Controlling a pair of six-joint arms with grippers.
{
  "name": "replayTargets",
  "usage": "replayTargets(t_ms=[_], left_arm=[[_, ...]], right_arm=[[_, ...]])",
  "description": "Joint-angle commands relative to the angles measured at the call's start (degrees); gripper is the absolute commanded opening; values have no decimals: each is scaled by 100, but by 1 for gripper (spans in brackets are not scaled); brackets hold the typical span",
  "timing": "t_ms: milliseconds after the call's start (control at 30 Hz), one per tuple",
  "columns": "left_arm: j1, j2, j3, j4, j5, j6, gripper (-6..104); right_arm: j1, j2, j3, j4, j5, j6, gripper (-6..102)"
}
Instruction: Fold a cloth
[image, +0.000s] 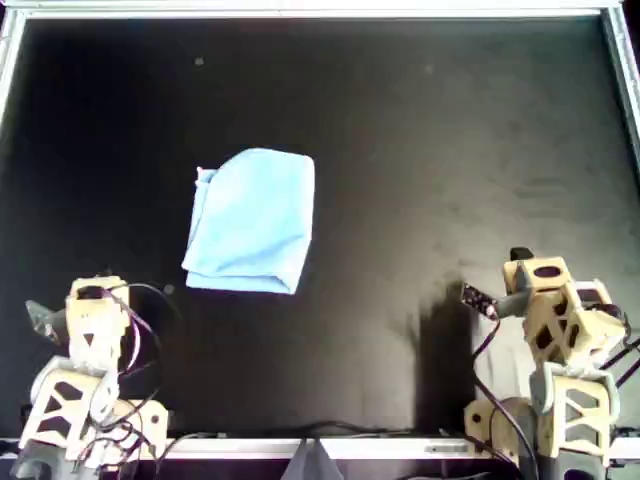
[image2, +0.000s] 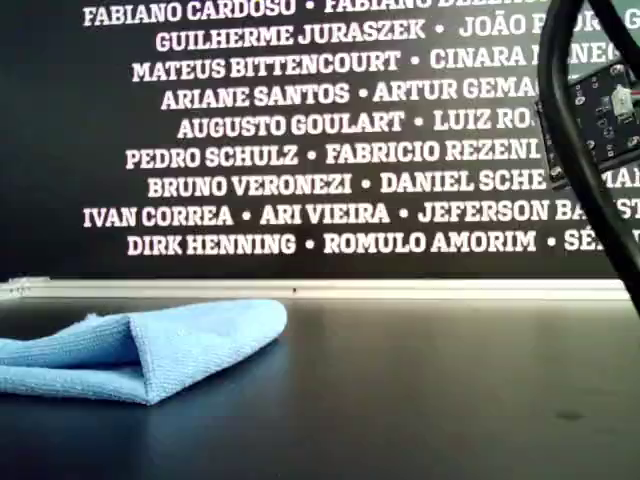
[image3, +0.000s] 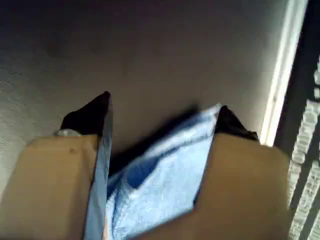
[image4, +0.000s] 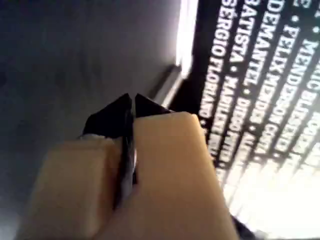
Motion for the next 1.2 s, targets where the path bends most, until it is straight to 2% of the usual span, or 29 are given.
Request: replayTargets(t_ms=[0, 100, 233, 333, 467, 533, 567, 633, 867, 1167], left_arm=[[149, 97, -70, 431, 35, -343, 73], [123, 97, -70, 1028, 35, -800, 73], [88, 88, -70, 1213, 35, -1099, 73], [88, 88, -70, 1257, 149, -1107, 73], [114, 88, -70, 1318, 554, -1107, 73], [141, 88, -70, 1318, 642, -1107, 73], [141, 88, -70, 1318, 642, -1107, 73], [149, 88, -70, 1318, 615, -1107, 73], [105, 79, -70, 1318, 571, -1055, 73], [105, 79, -70, 1318, 642, -1046, 73]], right_arm=[[26, 202, 62, 527, 35, 26, 1], [18, 202, 62, 677, 35, 18, 1], [-35, 202, 62, 747, 26, 18, 1], [-53, 167, 62, 853, 35, 62, 1], [-62, 158, 62, 1310, 44, 352, 1], [-53, 158, 62, 1371, 44, 369, 1], [-44, 149, 62, 1389, 44, 308, 1], [-26, 141, 62, 1424, 44, 299, 1], [79, -123, 70, 1424, 35, 299, 1], [325, -193, 70, 1424, 26, 308, 1]])
